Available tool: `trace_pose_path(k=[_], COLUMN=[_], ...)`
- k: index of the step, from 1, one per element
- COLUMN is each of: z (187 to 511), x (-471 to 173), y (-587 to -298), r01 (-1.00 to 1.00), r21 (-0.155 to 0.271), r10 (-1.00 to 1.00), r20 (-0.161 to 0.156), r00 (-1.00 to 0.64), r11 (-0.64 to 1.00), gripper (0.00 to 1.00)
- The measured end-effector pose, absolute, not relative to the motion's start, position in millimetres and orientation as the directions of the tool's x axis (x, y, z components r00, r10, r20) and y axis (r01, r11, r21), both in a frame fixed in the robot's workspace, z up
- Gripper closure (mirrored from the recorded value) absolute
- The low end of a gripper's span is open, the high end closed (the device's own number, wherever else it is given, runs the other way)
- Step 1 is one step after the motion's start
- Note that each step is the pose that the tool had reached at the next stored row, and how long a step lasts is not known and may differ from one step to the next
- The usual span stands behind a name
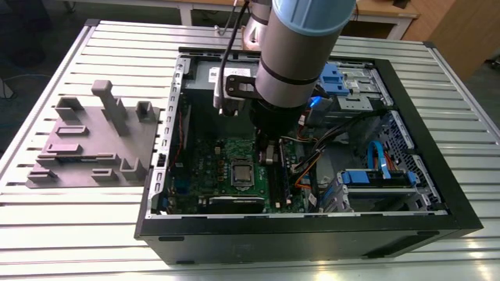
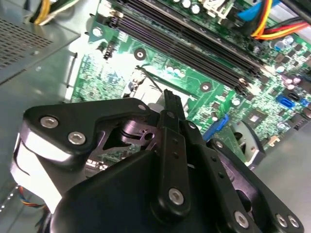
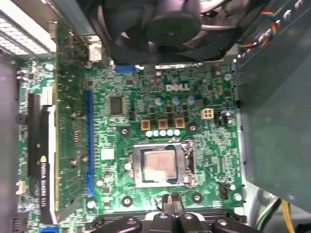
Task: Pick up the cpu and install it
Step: 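Install the first cpu locking lever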
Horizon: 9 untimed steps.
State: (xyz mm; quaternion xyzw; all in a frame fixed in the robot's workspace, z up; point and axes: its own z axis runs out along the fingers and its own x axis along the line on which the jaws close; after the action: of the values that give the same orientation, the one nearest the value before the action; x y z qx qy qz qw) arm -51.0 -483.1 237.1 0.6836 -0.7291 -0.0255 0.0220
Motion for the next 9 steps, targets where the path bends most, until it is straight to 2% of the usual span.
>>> trace_pose_path(k=[9], z=[230.9], x=[-50.4], y=[-485.7], r01=[-0.996], r21=[0.067], r10=[-0.998], r20=[0.007], r00=[-0.058], r11=[0.058], gripper=[0.89])
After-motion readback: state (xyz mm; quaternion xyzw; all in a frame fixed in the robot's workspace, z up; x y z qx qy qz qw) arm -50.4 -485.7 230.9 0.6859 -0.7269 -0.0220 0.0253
